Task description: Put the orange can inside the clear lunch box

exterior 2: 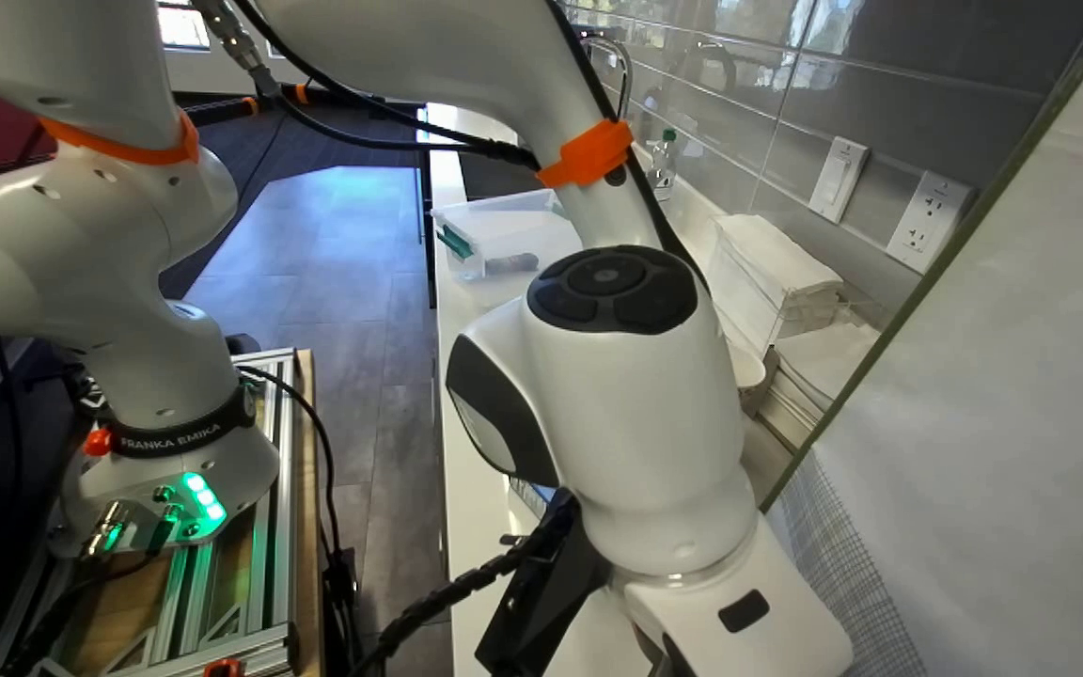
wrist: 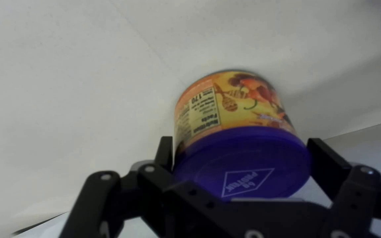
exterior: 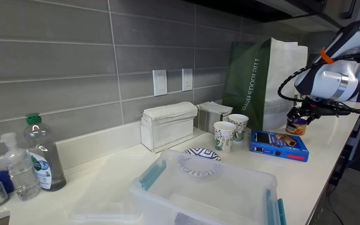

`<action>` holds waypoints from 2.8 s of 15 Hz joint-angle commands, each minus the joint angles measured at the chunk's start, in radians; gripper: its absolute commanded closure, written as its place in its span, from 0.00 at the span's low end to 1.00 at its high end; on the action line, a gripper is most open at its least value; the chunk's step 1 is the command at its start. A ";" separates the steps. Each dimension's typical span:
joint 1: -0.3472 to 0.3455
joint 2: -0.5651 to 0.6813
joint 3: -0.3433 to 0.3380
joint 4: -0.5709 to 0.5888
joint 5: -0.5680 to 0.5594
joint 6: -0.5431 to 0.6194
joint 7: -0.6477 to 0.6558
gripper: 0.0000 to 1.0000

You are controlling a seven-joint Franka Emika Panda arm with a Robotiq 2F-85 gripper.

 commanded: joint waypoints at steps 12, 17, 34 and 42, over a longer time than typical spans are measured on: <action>0.045 -0.103 -0.017 -0.142 -0.013 0.067 0.035 0.28; 0.112 -0.256 -0.080 -0.251 -0.152 0.044 0.146 0.28; 0.299 -0.911 0.041 -0.309 -0.287 -0.717 0.194 0.03; 0.351 -0.954 0.025 -0.330 -0.251 -0.749 0.167 0.28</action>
